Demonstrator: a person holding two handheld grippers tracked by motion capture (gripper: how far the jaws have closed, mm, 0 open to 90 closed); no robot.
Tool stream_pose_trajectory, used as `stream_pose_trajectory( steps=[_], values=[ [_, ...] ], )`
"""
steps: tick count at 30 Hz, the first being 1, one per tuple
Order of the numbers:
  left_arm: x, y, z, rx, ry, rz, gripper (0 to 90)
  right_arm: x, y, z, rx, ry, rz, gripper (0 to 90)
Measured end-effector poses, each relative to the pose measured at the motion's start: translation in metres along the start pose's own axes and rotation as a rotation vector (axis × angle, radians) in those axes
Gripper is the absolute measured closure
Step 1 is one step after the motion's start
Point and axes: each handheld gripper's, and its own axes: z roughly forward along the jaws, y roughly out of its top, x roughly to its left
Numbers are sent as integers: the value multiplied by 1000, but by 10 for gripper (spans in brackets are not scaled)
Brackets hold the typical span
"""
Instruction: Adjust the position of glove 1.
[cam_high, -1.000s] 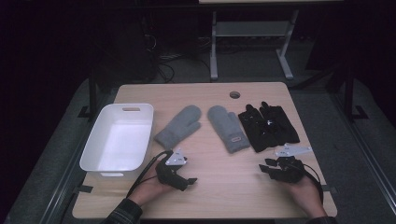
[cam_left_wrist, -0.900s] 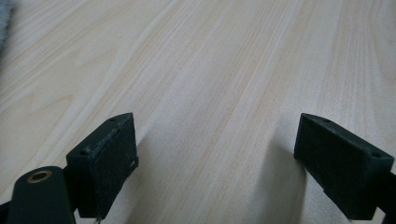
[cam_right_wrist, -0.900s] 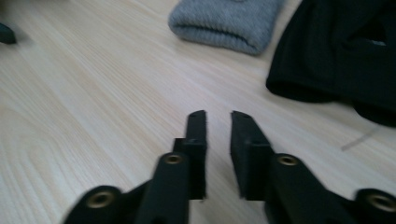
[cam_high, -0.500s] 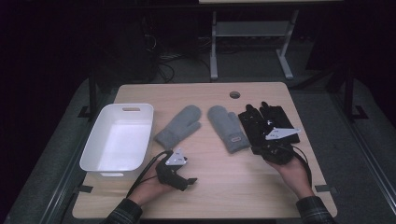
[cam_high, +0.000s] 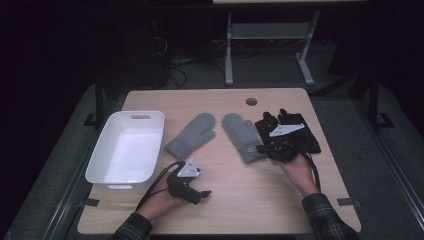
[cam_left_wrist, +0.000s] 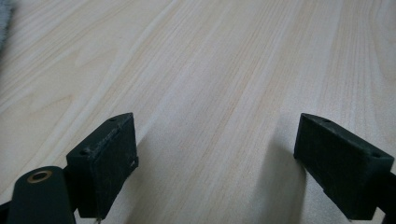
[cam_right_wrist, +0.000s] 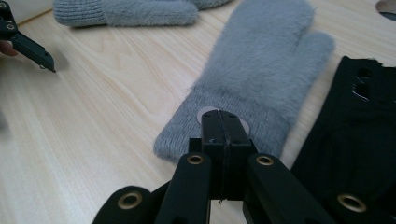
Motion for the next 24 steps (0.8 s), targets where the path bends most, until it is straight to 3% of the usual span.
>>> stream_pose_trajectory(
  steps=[6, 13, 24],
  values=[
    [0, 0, 0, 0, 0, -1, 121, -9, 13, 17, -1, 6, -2, 900],
    [0, 0, 0, 1, 0, 0, 121, -19, 16, 35, 23, 7, 7, 900],
    [0, 0, 0, 0, 0, 0, 122, -16, 11, 36, 68, 41, 11, 900]
  ],
)
